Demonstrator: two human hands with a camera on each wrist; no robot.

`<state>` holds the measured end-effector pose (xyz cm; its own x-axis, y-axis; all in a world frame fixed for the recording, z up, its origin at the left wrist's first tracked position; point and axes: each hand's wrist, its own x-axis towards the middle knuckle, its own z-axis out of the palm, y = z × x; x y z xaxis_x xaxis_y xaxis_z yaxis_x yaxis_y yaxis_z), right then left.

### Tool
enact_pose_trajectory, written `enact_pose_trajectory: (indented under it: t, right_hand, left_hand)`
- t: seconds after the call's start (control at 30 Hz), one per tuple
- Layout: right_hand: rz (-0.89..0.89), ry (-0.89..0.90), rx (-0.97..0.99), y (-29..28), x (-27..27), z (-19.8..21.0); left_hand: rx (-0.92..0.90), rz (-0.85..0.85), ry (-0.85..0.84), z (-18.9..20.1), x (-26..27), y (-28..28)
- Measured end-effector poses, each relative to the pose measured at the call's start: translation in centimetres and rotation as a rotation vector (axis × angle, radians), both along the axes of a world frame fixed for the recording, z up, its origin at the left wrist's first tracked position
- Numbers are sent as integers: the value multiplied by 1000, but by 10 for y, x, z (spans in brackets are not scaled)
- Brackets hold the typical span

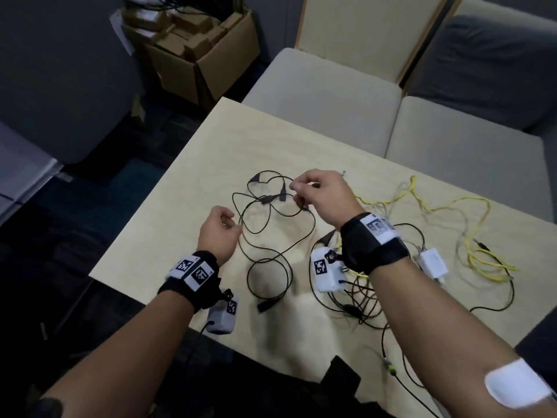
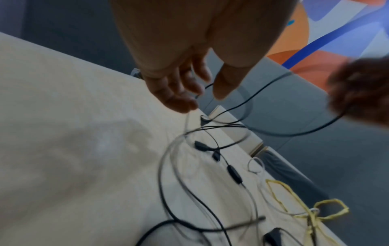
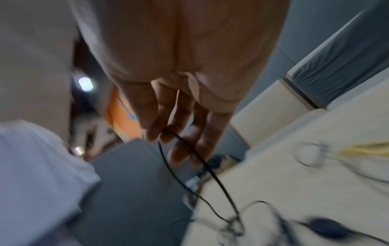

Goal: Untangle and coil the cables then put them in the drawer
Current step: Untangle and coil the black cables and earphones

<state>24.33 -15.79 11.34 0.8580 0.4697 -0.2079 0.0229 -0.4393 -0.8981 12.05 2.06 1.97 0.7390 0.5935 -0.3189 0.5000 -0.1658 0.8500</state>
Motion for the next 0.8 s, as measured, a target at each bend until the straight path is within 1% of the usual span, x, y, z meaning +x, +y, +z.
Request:
enact_pose_trajectory:
  t: [0.07, 0.1, 0.17, 0.27, 0.33, 0.4, 0.43, 0.47, 0.53, 0.6, 0.67, 0.73, 0.8]
  right_hand:
    - [46, 33, 165, -5, -11, 38]
    - [69, 39, 252, -7, -17, 56]
    - [89, 21, 413, -10, -31, 93]
    - [94, -39, 643, -15, -50, 141]
    - [83, -107, 770, -22, -65, 167]
    - [34, -182, 863, -33, -75, 185]
    - [-10, -232, 899, -40, -79, 191]
    - [-71, -285, 926, -48, -81, 196]
    - [-251, -360, 973, -69, -83, 199]
    - [-478, -360, 1028, -95, -81, 194]
    - [-693, -349, 1044, -125, -80, 184]
    - [-868, -356, 1021, -154, -78, 171]
    - [-994, -352, 989, -184, -80, 155]
  left_hand:
    - [-3, 4, -45, 13, 5, -3]
    - [-13, -25, -56, 19, 6, -7]
    - [-15, -128, -72, 33, 6, -15]
    - [-30, -338, -131, 48, 6, -30]
    - [-88, -457, -148, 57, 5, -41]
    - [-78, -515, -188, 64, 4, -52]
    - [-92, -501, -222, 69, 4, -57]
    - [-144, -477, -262, 75, 4, -61]
    - [-226, -433, -294, 84, 3, -65]
    - [-253, -479, -307, 90, 1, -64]
    - [-233, -551, -321, 92, -2, -61]
    - [-207, -553, -336, 95, -5, -59]
    - [-203, -528, -371, 99, -7, -60]
